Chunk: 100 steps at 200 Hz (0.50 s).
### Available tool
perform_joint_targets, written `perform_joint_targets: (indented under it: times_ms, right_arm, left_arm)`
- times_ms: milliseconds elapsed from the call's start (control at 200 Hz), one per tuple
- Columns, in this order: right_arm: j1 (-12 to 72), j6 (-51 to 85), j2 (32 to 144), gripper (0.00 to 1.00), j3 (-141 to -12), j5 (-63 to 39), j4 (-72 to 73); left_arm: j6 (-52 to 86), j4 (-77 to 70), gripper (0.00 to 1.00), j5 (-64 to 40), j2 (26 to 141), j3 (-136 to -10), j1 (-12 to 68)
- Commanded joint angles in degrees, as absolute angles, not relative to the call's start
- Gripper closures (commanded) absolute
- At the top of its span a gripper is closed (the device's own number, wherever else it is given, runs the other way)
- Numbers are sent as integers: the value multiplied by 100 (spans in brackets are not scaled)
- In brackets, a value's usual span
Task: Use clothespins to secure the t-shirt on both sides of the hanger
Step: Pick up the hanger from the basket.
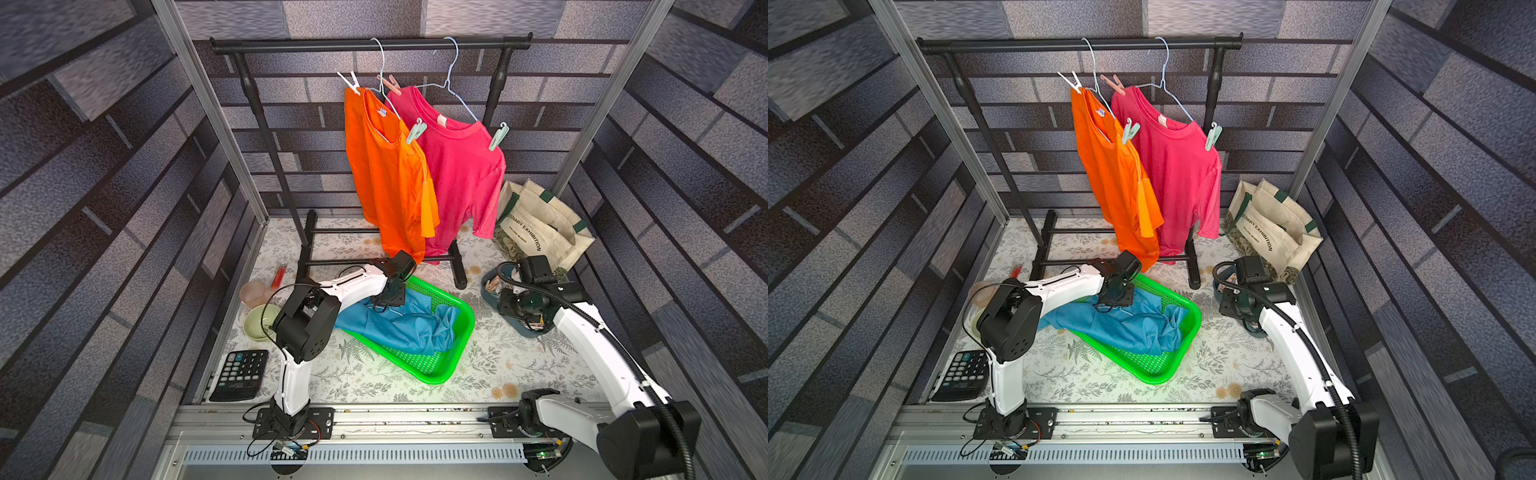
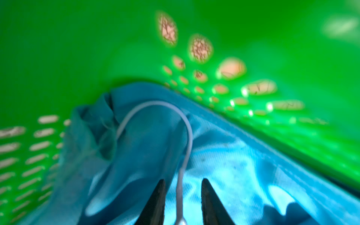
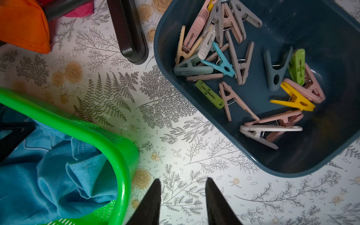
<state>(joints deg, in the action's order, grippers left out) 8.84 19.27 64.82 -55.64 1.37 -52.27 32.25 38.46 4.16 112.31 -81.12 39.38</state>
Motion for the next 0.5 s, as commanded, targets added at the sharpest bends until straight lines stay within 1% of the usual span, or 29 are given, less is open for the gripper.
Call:
perform_joint_targets:
  times_ms: [0,115,185,381,496]
  right_arm:
    - [836,1924,6473,61,-5465,79,-5189]
    - [826,1925,6445,61,-5463,57,-5203]
    - [827,1925,6418,61,-5482,51,-5235]
    - [814,1910,6311,60,-5431,79,-5265]
    - [808,1916,6309,60,-5409,44,-5265]
  left_arm:
    - [3309,4186,67,189,11163,-7987,4037]
    - [3298,4152,74,281,11369,-7998,3962]
    - [3270,4114,76,303,11470,-8027,3907]
    - [3073,4279,77,537,11780,-8360,3859]
    - [3034,4314,72,580,11897,-8509,3872]
